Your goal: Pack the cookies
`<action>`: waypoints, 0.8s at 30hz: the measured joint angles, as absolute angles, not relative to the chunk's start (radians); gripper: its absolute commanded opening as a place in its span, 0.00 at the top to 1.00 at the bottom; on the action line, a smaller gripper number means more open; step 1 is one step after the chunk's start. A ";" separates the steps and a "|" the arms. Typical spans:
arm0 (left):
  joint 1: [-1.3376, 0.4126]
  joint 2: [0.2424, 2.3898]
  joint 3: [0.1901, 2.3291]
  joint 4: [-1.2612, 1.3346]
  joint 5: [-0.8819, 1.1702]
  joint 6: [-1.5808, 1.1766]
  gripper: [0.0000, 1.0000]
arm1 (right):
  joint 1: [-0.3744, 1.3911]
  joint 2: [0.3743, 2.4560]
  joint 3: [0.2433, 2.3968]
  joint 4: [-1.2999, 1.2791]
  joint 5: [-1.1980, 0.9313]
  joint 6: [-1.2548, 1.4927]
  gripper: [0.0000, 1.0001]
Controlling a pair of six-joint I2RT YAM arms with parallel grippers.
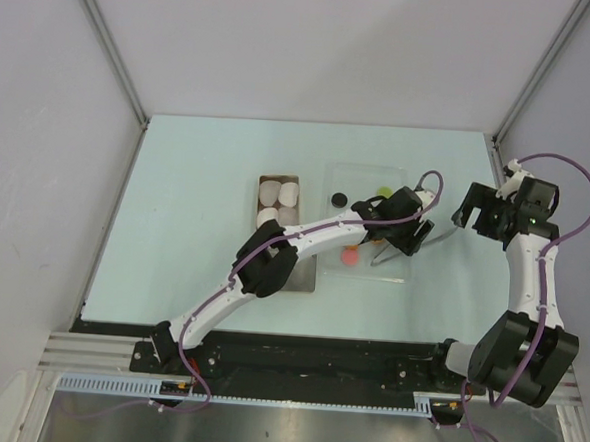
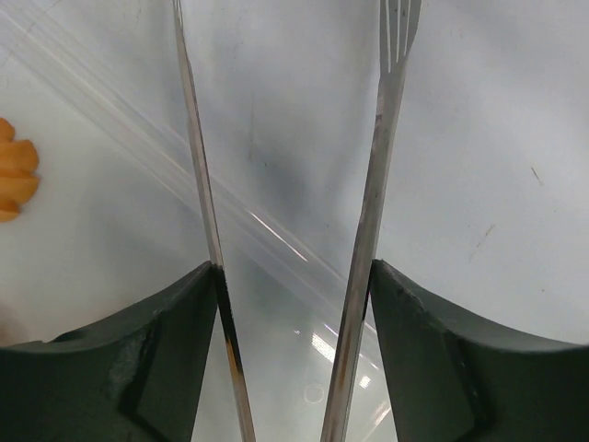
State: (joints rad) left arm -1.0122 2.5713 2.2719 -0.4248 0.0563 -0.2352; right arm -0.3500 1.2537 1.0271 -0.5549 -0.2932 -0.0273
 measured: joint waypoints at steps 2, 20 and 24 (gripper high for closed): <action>-1.012 2.571 2.271 -0.427 0.054 -0.234 0.28 | -0.350 1.251 1.026 -0.558 -0.293 -0.028 0.00; -1.012 2.471 2.180 -0.446 0.019 -0.199 0.16 | -0.311 1.251 1.016 -0.574 -0.269 -0.027 0.00; -1.012 2.431 2.165 -0.449 0.017 -0.191 0.15 | -0.294 1.254 1.016 -0.575 -0.263 -0.026 0.00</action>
